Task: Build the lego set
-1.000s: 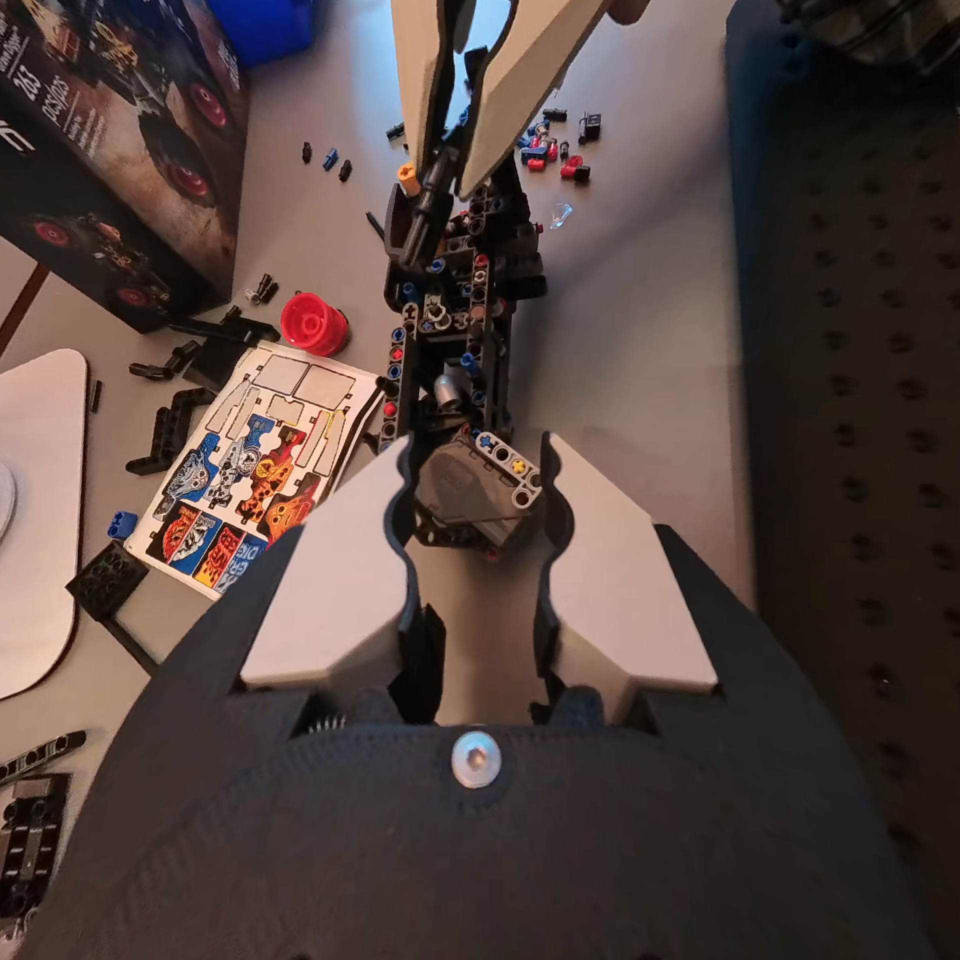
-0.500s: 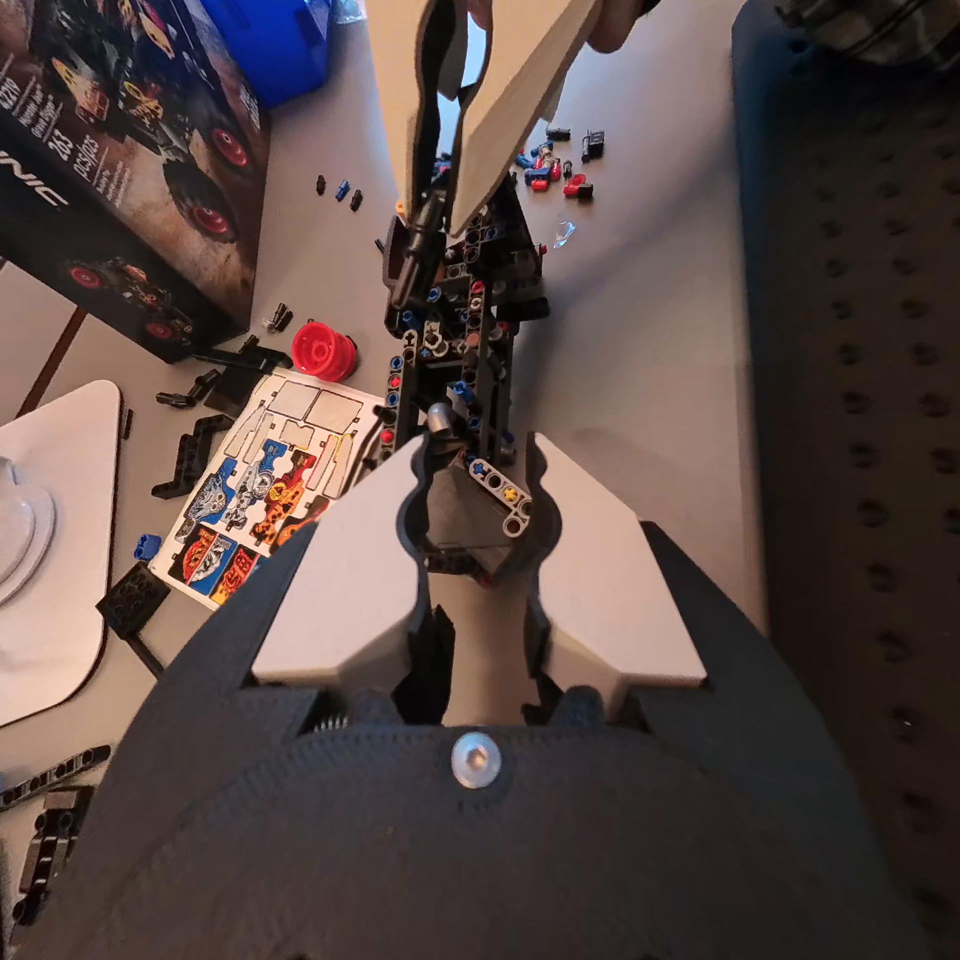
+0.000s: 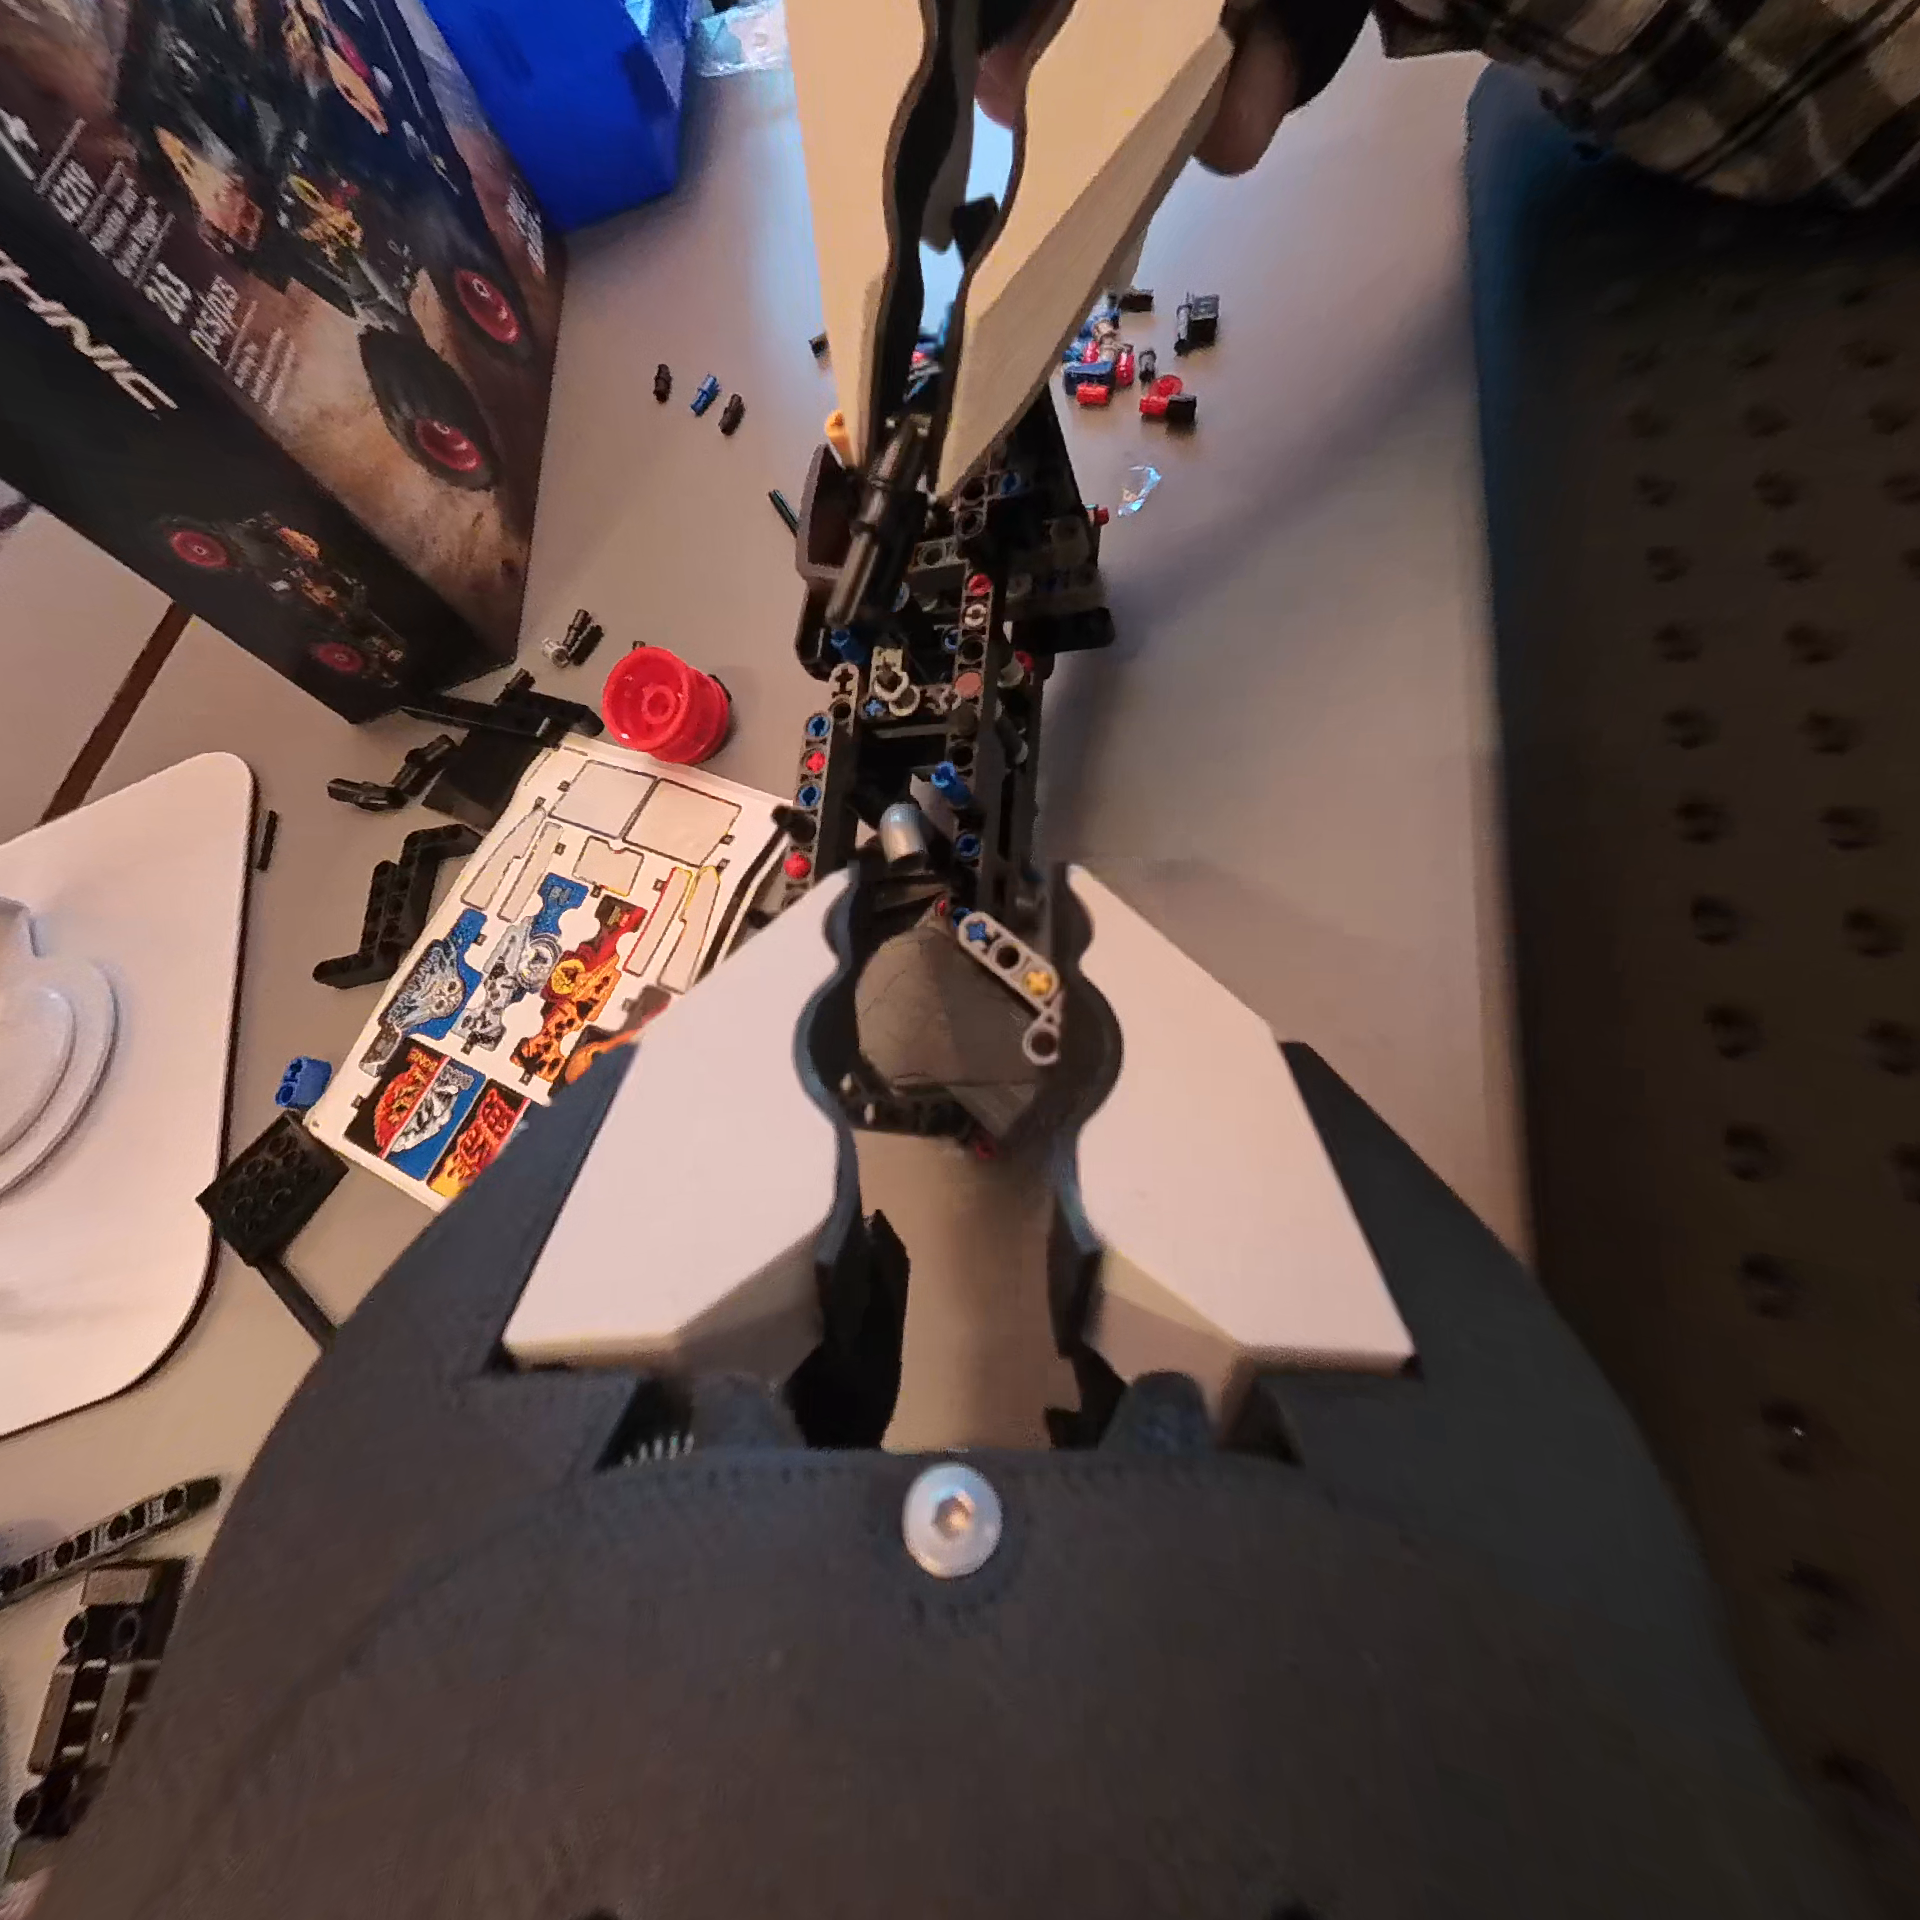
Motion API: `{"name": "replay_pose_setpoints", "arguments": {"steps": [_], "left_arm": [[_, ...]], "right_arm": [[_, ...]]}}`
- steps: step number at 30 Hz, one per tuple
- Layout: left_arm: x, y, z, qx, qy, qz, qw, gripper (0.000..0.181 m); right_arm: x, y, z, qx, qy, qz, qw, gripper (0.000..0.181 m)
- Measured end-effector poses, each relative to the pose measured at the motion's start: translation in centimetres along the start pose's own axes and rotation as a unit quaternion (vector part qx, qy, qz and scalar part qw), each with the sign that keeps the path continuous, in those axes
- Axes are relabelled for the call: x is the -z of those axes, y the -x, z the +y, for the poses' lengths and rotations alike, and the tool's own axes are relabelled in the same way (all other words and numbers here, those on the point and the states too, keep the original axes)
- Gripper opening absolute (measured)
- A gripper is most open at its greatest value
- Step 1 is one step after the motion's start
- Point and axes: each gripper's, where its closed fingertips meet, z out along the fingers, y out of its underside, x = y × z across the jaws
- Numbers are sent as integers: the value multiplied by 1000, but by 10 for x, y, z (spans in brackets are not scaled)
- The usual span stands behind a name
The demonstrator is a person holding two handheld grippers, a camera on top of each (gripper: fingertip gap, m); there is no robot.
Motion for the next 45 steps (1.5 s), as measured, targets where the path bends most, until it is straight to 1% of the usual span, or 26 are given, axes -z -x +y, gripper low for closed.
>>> {"name": "replay_pose_setpoints", "arguments": {"steps": [1,2,5,9,11,13,18,22,29,35,39,45], "left_arm": [[1,-2,2,4,4,9,1000,42],[3,-2,4,3,5,14,1000,46],[8,-7,5,-5,5,28,1000,52],[1,-17,22,-43,51,38,997,49],[-1,-14,21,-51,52,24,997,45],[-1,-10,20,-54,55,11,997,33],[1,-8,21,-57,56,4,997,29],[4,-4,17,-58,49,-8,997,18],[5,-3,16,-49,47,-9,998,17],[6,-2,13,-23,44,2,999,16],[6,3,12,-11,53,5,999,15],[8,8,11,27,83,34,996,14]], "right_arm": [[0,0,0,-1,-1,-1,1000,6],[0,0,0,0,-2,-1,1000,5],[0,0,0,-2,-5,-3,1000,5],[0,0,0,-3,-6,-3,1000,5],[0,0,0,-3,-9,-4,1000,5],[1,0,-1,-4,-11,-3,1000,5],[2,-1,0,-7,-14,-1,1000,6],[3,-2,1,-9,-18,0,1000,6],[7,-4,0,-21,-35,0,999,5],[6,-6,2,-28,-39,-1,999,5],[5,-8,4,-33,-39,0,999,5],[7,-16,6,-49,-47,8,998,5]]}}
